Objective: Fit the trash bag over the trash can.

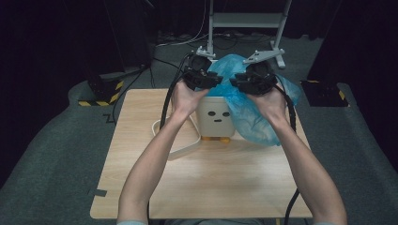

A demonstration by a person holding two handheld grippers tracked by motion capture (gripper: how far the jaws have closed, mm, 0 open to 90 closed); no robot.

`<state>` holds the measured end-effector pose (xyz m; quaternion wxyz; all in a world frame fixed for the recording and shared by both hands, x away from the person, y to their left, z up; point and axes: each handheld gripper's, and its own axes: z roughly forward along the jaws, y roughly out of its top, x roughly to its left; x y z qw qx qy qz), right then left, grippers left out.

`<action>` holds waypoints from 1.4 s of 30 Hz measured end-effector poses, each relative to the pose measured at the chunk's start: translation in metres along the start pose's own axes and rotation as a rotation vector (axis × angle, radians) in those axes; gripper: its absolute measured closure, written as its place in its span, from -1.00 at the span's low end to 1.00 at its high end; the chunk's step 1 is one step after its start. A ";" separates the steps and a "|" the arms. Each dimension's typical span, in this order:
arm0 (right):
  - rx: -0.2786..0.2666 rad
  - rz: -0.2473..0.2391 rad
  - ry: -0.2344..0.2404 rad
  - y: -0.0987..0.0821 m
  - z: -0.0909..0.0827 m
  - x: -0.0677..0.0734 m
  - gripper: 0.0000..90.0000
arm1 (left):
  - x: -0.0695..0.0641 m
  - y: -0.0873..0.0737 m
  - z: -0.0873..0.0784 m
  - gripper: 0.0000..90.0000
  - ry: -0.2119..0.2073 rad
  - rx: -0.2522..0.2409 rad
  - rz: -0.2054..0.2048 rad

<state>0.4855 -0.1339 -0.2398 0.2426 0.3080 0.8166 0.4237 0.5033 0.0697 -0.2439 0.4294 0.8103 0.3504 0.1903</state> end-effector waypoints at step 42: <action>-0.010 0.040 0.036 0.000 -0.007 0.001 1.00 | -0.028 -0.001 0.001 0.73 -0.131 -0.019 0.044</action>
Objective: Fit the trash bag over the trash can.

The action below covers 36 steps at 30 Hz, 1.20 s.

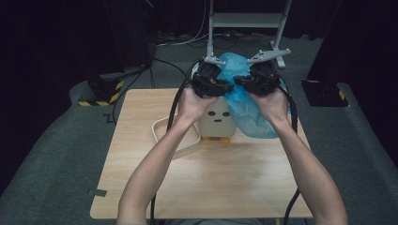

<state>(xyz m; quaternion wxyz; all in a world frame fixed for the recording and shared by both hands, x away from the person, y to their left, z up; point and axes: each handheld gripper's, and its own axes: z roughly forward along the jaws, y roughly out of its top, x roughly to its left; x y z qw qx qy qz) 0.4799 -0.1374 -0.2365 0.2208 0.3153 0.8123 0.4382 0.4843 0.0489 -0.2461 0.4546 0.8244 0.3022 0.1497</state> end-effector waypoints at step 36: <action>0.041 -0.043 0.038 -0.001 0.011 0.007 1.00 | 0.032 -0.019 -0.061 -0.21 0.076 -0.122 -0.107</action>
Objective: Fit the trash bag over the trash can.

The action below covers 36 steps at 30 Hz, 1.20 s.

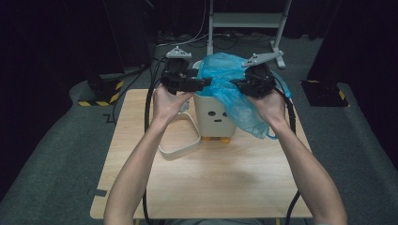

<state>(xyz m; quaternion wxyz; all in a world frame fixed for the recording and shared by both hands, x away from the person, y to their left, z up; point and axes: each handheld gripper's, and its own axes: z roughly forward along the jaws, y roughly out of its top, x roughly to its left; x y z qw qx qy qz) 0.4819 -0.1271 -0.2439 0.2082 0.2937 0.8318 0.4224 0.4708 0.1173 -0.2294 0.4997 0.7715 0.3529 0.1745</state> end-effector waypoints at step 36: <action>-0.068 0.043 -0.043 -0.020 -0.024 -0.015 0.88 | -0.004 -0.008 -0.009 -0.03 0.041 0.021 0.013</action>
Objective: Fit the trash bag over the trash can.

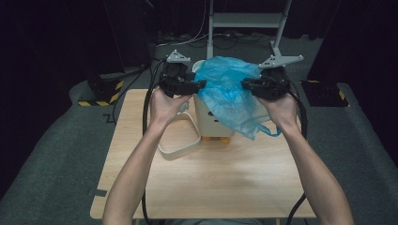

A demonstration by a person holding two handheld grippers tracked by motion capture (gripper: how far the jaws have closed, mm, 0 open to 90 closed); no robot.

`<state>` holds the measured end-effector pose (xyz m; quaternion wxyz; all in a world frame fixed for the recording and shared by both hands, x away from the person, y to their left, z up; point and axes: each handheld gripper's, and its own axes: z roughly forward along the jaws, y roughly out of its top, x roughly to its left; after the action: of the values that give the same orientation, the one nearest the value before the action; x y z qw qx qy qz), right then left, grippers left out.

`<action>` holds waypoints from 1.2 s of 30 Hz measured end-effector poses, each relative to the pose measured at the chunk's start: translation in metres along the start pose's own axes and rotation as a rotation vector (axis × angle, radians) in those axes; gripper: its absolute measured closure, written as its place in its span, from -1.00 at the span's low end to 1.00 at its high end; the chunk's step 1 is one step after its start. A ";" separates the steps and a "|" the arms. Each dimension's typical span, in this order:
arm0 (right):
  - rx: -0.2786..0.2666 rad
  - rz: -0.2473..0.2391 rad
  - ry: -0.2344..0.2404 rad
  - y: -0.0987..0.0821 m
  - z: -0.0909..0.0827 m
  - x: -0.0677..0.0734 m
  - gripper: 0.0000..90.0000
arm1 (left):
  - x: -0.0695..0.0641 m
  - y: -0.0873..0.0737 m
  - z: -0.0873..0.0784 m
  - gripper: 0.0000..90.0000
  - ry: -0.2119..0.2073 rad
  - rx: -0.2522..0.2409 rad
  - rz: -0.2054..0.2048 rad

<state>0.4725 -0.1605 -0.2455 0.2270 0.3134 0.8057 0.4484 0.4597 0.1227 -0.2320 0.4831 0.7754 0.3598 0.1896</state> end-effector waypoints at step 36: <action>-0.053 -0.017 -0.086 -0.002 -0.015 -0.015 1.00 | 0.007 -0.020 -0.018 0.99 0.133 0.071 0.131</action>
<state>0.4727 -0.1810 -0.2386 0.2733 0.3196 0.7857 0.4538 0.4450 0.1442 -0.2419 0.4170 0.7996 0.3460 0.2589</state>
